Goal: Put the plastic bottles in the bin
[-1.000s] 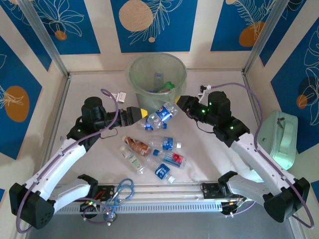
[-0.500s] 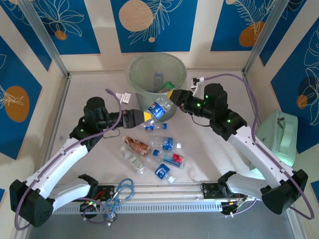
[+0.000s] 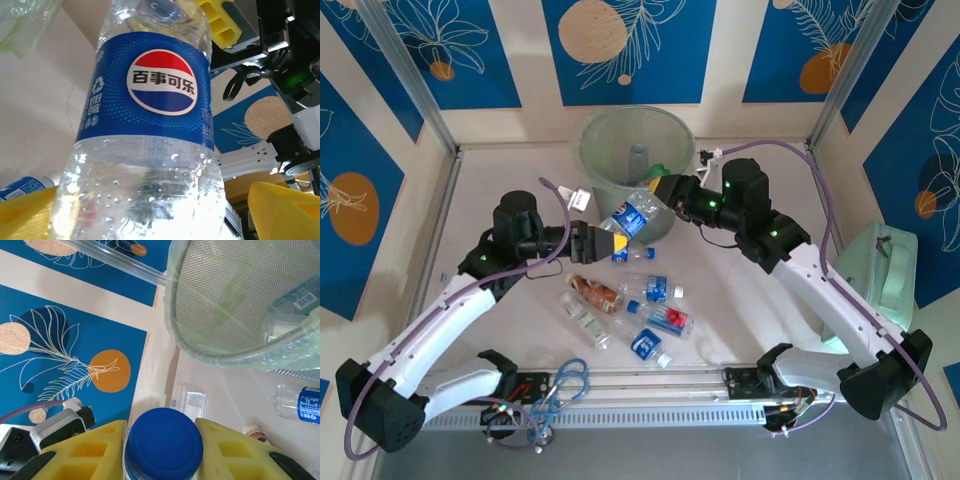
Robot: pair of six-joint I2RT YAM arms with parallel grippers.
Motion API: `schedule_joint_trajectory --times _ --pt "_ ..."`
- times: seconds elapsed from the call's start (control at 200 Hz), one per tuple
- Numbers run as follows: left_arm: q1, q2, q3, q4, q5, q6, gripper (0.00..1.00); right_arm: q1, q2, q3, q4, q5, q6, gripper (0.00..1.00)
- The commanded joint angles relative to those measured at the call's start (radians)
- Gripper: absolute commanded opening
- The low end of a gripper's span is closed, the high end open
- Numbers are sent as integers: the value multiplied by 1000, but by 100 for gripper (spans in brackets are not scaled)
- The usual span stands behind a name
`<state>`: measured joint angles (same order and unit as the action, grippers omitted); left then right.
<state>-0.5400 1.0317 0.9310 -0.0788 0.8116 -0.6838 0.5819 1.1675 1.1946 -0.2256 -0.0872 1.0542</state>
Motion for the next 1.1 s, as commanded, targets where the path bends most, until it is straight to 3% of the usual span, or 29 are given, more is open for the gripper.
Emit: schedule_joint_trajectory --times 0.0,0.29,0.64,0.995,1.095 --pt "-15 4 35 -36 7 59 84 6 12 37 -31 -9 -11 33" --pt "-20 5 32 -29 9 73 66 7 29 40 -40 -13 1 33" --pt "-20 17 26 13 2 57 72 10 43 41 -37 -29 13 33" --pt "-20 18 25 13 -5 68 57 13 50 37 -43 -22 17 34" --pt "-20 13 24 16 -24 66 55 12 42 44 -64 -4 10 42"
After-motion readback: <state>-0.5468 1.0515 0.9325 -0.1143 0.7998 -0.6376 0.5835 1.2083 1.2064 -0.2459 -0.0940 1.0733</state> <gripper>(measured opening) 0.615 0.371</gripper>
